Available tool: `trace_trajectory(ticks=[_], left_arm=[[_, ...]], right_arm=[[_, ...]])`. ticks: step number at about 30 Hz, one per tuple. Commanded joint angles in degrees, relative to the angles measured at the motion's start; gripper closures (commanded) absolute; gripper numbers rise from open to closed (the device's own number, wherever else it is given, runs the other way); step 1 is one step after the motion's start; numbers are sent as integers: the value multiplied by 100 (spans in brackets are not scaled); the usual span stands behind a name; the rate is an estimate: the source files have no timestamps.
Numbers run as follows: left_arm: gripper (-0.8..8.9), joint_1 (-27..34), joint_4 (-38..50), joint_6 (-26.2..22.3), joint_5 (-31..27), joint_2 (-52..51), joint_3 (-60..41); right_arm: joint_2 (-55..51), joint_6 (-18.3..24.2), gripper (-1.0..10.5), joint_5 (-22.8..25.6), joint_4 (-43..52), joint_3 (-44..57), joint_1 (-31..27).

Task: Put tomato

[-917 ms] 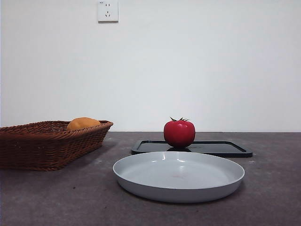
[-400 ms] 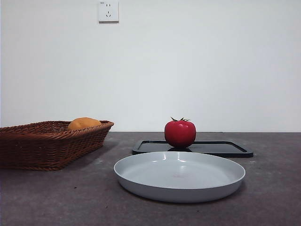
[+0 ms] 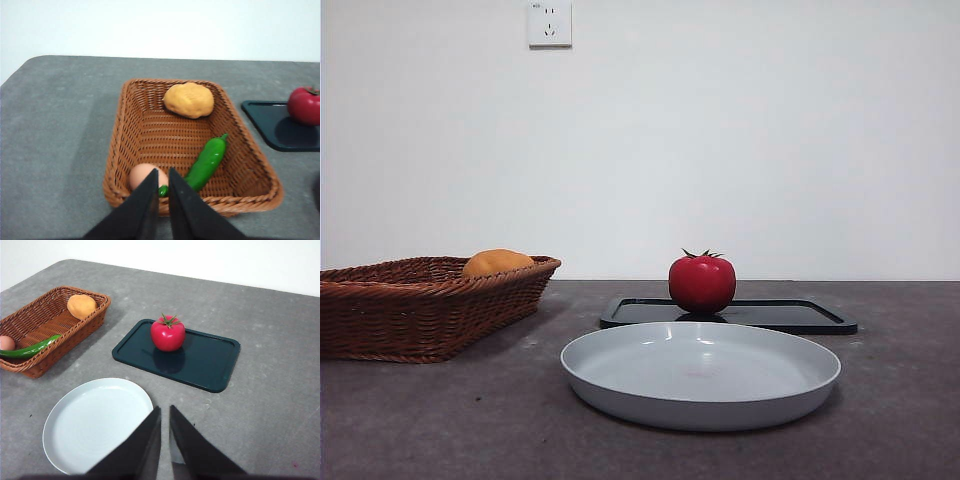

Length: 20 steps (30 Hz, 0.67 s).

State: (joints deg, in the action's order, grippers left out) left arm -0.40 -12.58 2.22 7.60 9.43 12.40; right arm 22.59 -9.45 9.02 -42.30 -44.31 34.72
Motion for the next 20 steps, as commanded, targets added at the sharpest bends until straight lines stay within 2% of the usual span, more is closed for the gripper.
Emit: trace_trajectory(ticks=[1, 10, 16, 20], left_arm=[[784, 20, 474, 225, -31, -249, -474], [784, 20, 752, 258, -260, -879, -1174], [784, 17, 540, 184, -566, -927, -1176], [784, 17, 186, 127, -573, -927, -1176]], right_arm=[[11, -37, 927, 4, 61, -26, 39], [11, -37, 927, 4, 59, -26, 39], [9, -37, 927, 4, 72, -26, 39], [11, -37, 927, 4, 72, -26, 39]])
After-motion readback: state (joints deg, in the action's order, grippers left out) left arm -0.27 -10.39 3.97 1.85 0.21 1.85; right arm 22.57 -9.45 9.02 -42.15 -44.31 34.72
